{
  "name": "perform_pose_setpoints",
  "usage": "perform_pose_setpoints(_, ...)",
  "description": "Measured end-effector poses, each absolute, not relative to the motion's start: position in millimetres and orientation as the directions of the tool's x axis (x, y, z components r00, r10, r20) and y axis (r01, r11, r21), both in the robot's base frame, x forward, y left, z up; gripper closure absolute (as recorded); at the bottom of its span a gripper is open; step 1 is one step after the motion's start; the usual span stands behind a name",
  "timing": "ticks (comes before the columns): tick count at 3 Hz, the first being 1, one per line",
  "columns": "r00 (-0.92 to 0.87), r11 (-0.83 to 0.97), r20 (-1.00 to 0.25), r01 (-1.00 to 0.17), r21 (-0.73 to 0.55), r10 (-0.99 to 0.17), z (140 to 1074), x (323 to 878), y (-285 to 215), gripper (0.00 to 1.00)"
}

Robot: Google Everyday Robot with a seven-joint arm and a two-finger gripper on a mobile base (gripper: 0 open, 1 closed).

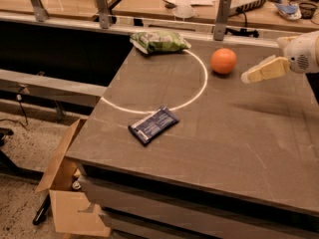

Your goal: Move orange near rxbar blueberry

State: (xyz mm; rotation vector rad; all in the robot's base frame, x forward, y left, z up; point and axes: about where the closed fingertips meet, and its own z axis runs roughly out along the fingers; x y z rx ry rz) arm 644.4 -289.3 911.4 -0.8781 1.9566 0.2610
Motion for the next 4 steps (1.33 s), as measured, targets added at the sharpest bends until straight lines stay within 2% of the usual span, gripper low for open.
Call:
perform_pose_setpoints(2,-0.247,0.629,-0.844,-0.766,-0.131,-0.476,868,690,-247,0.00)
perform_pose_setpoints(3,-0.224,0.595,-0.851,-0.794,-0.123,-0.475,859,711,-225,0.03)
perform_pose_setpoints(4,-0.223,0.595,-0.856,-0.795,-0.118,-0.467,854,721,-220,0.26)
